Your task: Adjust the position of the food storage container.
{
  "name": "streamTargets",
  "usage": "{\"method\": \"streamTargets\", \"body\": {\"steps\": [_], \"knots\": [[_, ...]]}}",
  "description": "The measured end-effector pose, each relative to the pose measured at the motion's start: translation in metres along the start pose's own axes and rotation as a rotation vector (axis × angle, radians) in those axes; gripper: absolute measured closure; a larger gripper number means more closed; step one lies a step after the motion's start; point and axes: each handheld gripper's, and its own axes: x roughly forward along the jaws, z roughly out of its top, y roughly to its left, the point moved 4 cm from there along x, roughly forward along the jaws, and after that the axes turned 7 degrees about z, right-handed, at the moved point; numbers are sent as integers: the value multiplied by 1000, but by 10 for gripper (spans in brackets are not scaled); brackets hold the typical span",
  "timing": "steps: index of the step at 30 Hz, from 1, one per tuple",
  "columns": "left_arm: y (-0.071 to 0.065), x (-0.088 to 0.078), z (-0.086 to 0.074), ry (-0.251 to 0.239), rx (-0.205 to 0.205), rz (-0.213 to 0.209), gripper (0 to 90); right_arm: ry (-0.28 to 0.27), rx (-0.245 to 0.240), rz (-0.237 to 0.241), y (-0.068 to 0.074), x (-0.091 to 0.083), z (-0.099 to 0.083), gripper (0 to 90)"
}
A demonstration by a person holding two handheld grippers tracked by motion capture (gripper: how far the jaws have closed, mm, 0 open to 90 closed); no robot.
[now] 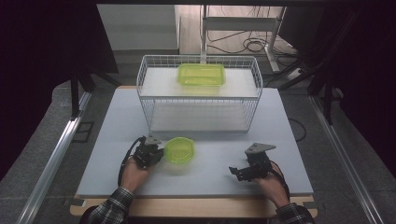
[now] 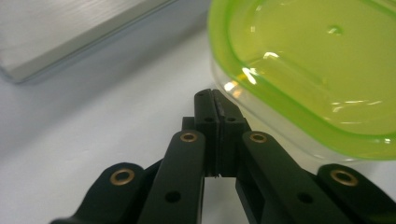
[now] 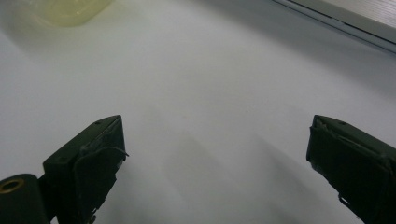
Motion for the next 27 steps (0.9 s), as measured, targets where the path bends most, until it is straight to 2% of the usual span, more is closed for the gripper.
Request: {"method": "streamTargets", "body": {"steps": [7, 18, 21, 24, 27], "knots": [[-12, 1, -1, 2, -8, -47, 900, 6, -4, 2, 2, 1, 0, 44], [-38, 5, 1, 8, 17, -117, 899, 7, -13, 4, 3, 2, 1, 44], [-47, 5, 2, 9, 38, -132, 899, 7, -14, 6, 3, 2, 1, 44], [-52, 7, 3, 13, 55, -129, 897, 8, -17, 8, 4, 2, 0, 45], [-49, 5, 2, 11, 52, -115, 888, 7, -15, 9, 4, 3, 1, 45]]}}
